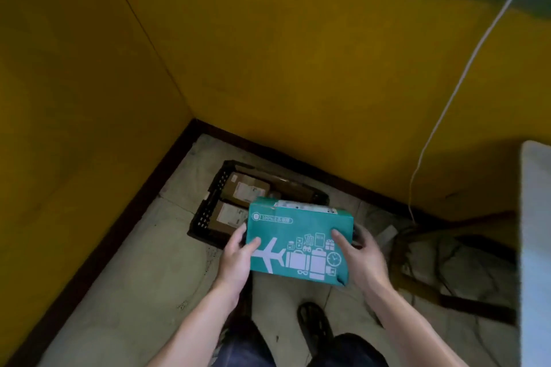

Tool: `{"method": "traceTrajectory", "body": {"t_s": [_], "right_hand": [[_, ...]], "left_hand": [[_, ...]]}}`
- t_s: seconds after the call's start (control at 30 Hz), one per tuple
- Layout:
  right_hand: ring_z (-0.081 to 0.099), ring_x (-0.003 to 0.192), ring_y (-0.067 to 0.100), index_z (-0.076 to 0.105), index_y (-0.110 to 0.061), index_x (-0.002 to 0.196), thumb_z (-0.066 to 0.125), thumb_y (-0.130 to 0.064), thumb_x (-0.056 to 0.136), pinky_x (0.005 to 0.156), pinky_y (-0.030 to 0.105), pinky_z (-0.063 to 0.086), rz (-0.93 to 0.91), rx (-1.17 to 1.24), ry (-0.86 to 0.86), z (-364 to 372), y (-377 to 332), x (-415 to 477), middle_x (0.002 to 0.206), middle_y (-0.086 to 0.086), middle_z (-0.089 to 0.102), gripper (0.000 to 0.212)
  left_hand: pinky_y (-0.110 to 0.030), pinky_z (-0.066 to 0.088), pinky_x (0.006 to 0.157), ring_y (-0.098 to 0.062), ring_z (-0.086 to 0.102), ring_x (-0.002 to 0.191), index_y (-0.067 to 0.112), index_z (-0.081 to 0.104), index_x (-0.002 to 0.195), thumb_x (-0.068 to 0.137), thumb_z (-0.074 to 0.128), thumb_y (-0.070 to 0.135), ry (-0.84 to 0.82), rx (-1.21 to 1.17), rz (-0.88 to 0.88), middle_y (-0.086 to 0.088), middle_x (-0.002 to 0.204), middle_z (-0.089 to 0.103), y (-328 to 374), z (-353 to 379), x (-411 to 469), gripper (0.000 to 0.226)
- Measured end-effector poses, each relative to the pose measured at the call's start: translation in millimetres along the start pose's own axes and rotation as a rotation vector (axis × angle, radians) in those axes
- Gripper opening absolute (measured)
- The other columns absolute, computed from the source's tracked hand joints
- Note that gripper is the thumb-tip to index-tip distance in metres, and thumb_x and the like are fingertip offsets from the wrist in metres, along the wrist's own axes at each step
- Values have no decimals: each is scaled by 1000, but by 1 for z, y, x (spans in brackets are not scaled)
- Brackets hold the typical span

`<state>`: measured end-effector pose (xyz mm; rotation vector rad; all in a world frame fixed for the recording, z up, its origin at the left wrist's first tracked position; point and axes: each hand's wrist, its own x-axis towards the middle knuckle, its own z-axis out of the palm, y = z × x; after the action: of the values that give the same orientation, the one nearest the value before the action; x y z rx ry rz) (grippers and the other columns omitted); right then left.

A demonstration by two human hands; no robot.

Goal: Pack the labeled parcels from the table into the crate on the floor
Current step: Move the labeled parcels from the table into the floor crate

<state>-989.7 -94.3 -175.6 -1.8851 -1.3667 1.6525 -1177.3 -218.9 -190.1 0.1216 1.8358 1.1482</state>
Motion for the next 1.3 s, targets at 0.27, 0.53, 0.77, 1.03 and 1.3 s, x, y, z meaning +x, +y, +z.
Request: {"method": "traceTrajectory", "body": {"t_s": [0.27, 0.53, 0.77, 1.03, 1.3], "right_hand": [[69, 90, 4, 11, -57, 146, 70, -45, 85, 75, 35, 61, 156, -97, 24, 76, 71, 37, 114, -29, 49, 86], [69, 85, 3, 53, -38, 122, 73, -29, 85, 67, 27, 60, 311, 170, 185, 129, 147, 117, 106, -21, 62, 42], [67, 103, 22, 60, -27, 123, 69, -19, 89, 81, 41, 59, 414, 482, 321, 195, 210, 199, 113, -1, 67, 35], [70, 90, 15, 52, -19, 133, 62, -10, 94, 64, 24, 59, 655, 828, 384, 236, 267, 266, 115, 3, 68, 41], [63, 99, 20, 52, -9, 134, 56, -12, 98, 74, 24, 54, 819, 970, 270, 242, 284, 324, 129, 12, 61, 37]], "left_hand": [[-11, 50, 59, 5, 69, 84, 45, 55, 123, 98, 57, 17, -210, 126, -126, 17, 104, 71, -28, -24, 114, 38], [-22, 48, 90, 1, 51, 113, 33, 33, 150, 92, 66, 20, -184, 348, -22, 10, 144, 41, -71, 31, 236, 68], [-46, 53, 94, -23, 63, 115, 21, 39, 144, 89, 65, -2, -138, 54, -162, -5, 133, 59, -175, 75, 302, 65], [-11, 54, 62, 2, 64, 88, 30, 51, 140, 96, 55, 5, -218, 364, -212, 6, 117, 65, -248, 90, 365, 50], [-6, 52, 64, -10, 61, 101, 23, 52, 141, 97, 51, -1, -166, 406, -75, 6, 118, 61, -267, 120, 417, 50]]}}
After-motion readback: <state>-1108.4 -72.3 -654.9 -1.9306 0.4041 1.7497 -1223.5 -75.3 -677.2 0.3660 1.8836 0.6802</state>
